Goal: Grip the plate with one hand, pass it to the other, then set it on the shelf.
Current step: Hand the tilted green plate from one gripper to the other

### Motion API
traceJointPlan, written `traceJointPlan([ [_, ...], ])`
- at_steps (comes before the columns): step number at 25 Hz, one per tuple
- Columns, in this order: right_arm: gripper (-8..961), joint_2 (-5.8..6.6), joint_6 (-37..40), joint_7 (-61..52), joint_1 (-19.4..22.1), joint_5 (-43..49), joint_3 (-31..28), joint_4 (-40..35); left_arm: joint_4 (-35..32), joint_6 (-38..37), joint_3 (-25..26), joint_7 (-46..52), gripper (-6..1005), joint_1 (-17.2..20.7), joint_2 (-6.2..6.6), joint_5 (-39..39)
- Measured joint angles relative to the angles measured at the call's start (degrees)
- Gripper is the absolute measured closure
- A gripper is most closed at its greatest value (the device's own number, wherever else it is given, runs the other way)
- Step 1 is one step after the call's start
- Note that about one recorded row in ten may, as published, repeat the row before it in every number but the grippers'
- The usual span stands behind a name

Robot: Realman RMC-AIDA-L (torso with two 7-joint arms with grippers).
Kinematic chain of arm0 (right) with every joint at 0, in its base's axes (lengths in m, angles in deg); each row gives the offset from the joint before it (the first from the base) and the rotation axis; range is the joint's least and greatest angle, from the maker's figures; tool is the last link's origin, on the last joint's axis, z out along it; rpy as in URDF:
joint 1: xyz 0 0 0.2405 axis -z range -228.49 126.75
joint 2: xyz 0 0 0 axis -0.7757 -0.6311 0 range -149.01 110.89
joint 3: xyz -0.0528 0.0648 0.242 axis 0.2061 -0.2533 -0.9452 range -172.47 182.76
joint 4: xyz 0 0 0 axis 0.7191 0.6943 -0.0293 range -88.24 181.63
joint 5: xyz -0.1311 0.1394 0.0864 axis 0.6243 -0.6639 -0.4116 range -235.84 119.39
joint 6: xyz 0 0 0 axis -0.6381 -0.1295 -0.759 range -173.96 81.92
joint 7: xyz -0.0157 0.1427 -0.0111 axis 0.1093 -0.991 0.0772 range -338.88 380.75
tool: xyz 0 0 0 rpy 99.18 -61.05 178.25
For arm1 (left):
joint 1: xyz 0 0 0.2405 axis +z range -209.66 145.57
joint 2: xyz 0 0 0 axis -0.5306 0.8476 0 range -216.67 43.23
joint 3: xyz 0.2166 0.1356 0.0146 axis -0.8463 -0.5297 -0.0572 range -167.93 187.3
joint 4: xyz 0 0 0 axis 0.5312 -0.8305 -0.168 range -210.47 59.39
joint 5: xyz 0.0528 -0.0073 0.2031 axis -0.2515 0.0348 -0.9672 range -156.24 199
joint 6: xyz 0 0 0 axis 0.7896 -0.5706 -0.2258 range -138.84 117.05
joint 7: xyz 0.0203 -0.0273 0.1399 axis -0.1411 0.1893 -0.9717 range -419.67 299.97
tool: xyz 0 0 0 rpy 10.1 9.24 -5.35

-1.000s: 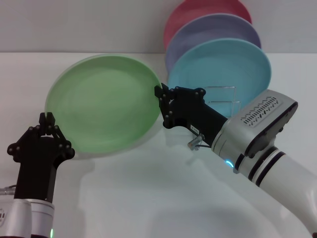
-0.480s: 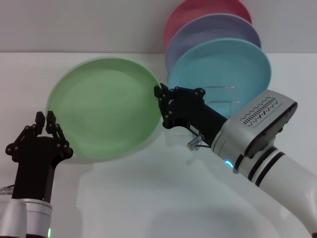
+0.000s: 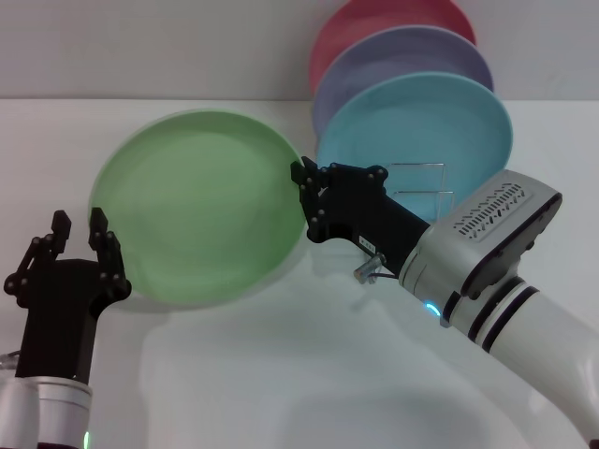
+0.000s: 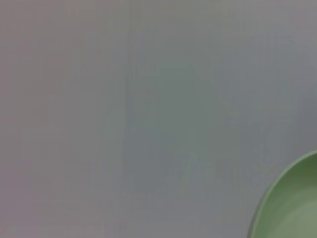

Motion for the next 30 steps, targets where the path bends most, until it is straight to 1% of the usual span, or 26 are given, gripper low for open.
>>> traceJointPlan([
  [1, 930, -0.01, 0.02, 0.01, 0.0, 0.0, 0.0, -0.01, 0.29, -0.13, -0.1, 0.52, 719, 0.0, 0.01, -0.03],
  [6, 931, -0.03, 0.04, 0.03, -0.07, -0.02, 0.0, -0.26, 0.88, -0.69, -0.34, 2.46, 674, -0.02, 0.03, -1.08],
  [18, 931, -0.04, 0.04, 0.15, -0.12, -1.28, 0.0, -0.26, 0.99, -1.72, -0.49, 4.97, 666, 0.45, 0.1, -4.92],
  [20, 931, -0.04, 0.04, 0.16, -0.16, -1.29, 0.01, -0.26, 0.98, -2.01, -0.51, 5.75, 652, 0.52, 0.16, -5.35],
  [24, 930, -0.04, 0.22, 1.15, -0.21, -1.32, -0.01, -0.26, 2.2, -5.22, -0.53, 11.35, 625, 1.04, 0.44, -8.03],
  [25, 930, -0.04, 0.55, 1.57, -0.22, -1.33, -0.05, -0.26, 3.04, -6.61, -0.53, 13.39, 619, 1.22, 0.46, -8.92],
  [26, 930, -0.04, 1.61, 2.17, -0.18, -1.37, -0.16, -0.25, 5.24, -9.7, -0.52, 17.8, 612, 1.38, 0.46, -10.62],
  [27, 930, -0.04, 1.61, 2.17, -0.18, -1.37, -0.16, -0.25, 5.24, -9.7, -0.52, 17.8, 605, 1.38, 0.46, -10.62],
  [30, 931, -0.02, 4.27, 3.0, 0.35, -1.4, -0.74, -0.35, 9.17, -13.84, -0.34, 24.29, 585, 1.37, 0.46, -13.23],
])
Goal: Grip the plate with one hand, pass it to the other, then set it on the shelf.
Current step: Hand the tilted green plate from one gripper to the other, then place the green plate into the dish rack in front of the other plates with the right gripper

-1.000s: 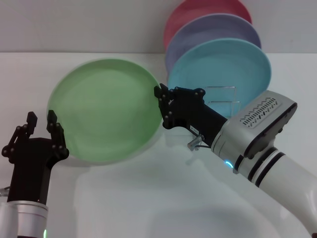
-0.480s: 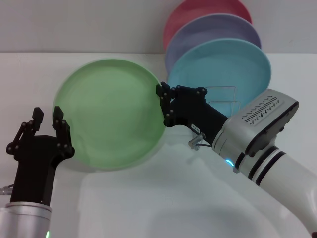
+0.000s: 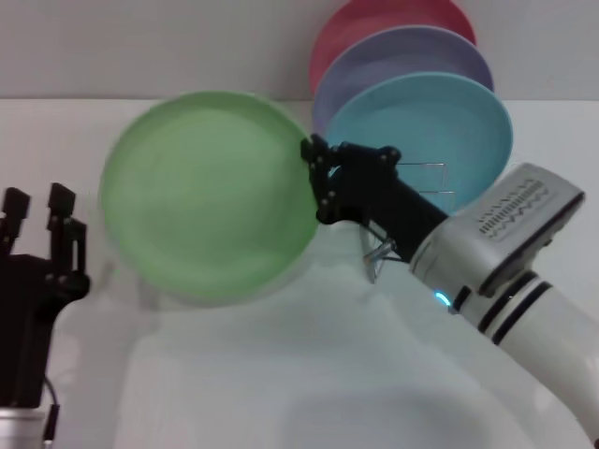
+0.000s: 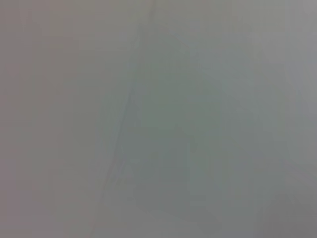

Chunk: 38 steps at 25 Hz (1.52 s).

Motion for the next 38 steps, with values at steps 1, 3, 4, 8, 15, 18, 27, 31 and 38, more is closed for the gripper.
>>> traceJointPlan([
  [1, 931, 0.02, 3.04, 1.41, 0.84, -0.01, -0.54, -0.31, 2.9, -2.28, 0.13, 3.47, 578, -0.3, -0.04, -1.39],
  [3, 931, 0.04, 4.99, 2.33, 1.4, -0.01, -0.82, -0.42, 4.23, -3.41, 0.16, 4.99, 537, -0.51, -0.06, -1.88],
  [4, 931, 0.07, 6.62, 3.09, 1.95, -0.01, -1.08, -0.52, 5.35, -4.48, 0.18, 6.23, 516, -0.71, -0.09, -2.3],
  [8, 931, 0.3, 15.14, 5.82, 4.54, -0.09, -3.05, -1.03, 8.83, -7.73, 0.43, 12.56, 405, -1.57, -0.08, -3.55],
  [15, 930, 0.43, 29.33, 10.57, 7.7, -0.17, -6.93, -4.61, 13.33, -9.16, 1.19, 23.03, 254, -3.03, 0.01, -3.95],
  [18, 930, 0.49, 33.87, 12.38, 8.91, -0.19, -7.39, -5.95, 13.58, -9.21, 1.44, 24.39, 219, -3.11, 0.0, -4.01],
  [27, 930, 0.47, 45.7, 20.33, 9.81, -2.92, -7.21, -12.83, 13.91, -8.79, 1.55, 26.2, 160, -3.6, 0.08, -4.01],
  [31, 931, 0.68, 49.23, 22.93, 7.85, -2.97, -7.73, -18.66, 13.95, -8.75, 1.58, 26.73, 160, -4.31, 0.26, -4.02],
  [38, 930, 0.93, 53.45, 22.42, 3.55, -3.0, -8.28, -26.85, 13.83, -8.55, 1.57, 26.76, 160, -4.73, 0.27, -4.15],
])
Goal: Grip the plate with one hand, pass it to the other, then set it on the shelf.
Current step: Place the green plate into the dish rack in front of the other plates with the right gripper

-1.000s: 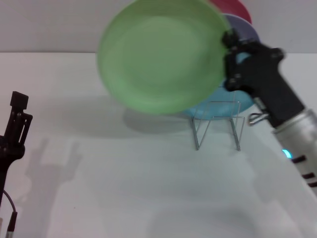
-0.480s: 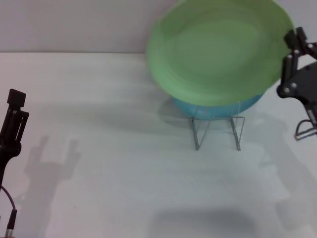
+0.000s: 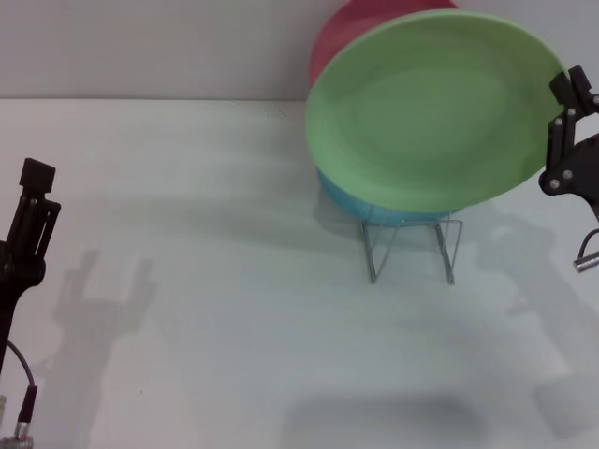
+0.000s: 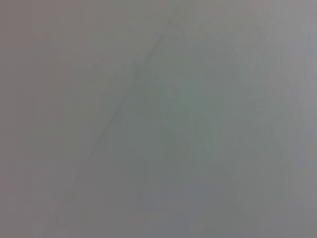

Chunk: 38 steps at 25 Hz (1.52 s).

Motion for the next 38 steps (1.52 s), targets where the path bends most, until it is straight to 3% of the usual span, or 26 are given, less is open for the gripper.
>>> traceJointPlan([
  [5, 930, 0.52, 3.52, -0.55, -2.02, 0.04, -0.03, -3.31, -0.43, 0.01, 0.0, 0.0, 160, -0.32, -0.04, -0.04],
  [18, 935, 3.24, 4.49, -0.68, -6.24, 0.27, 0.22, -11.09, -1.0, 0.45, -0.43, -0.9, 160, -1.06, -0.75, -0.03],
  [38, 936, 3.21, 1.44, -0.52, -9.23, 0.71, 3.9, -18.42, -2.01, 0.36, -0.53, -1.67, 161, -1.97, -0.88, -0.74],
])
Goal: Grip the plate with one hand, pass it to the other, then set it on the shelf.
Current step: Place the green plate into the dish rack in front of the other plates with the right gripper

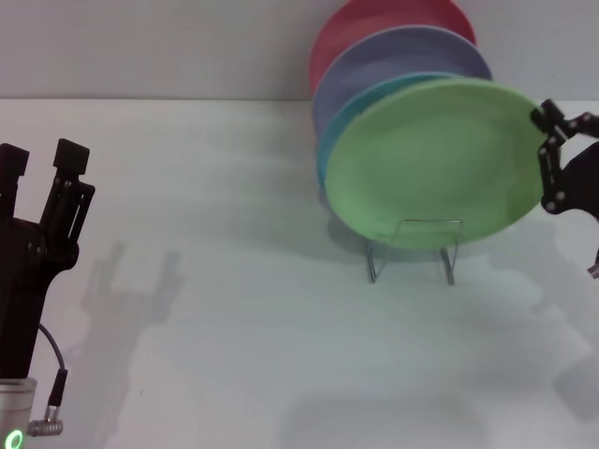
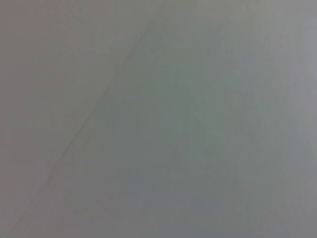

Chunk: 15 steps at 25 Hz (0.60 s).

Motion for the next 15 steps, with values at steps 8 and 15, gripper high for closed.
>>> traceJointPlan([
  [8, 935, -0.34, -2.5, 0.4, 0.33, 0.01, 1.18, -0.2, 0.02, 0.01, 0.0, 0.0, 161, -0.39, 0.0, -0.01],
  [15, 935, -1.35, -4.51, 0.63, 0.67, -0.18, 1.11, -0.25, 0.04, -0.16, 0.0, 0.23, 161, -0.5, 0.05, -0.09],
])
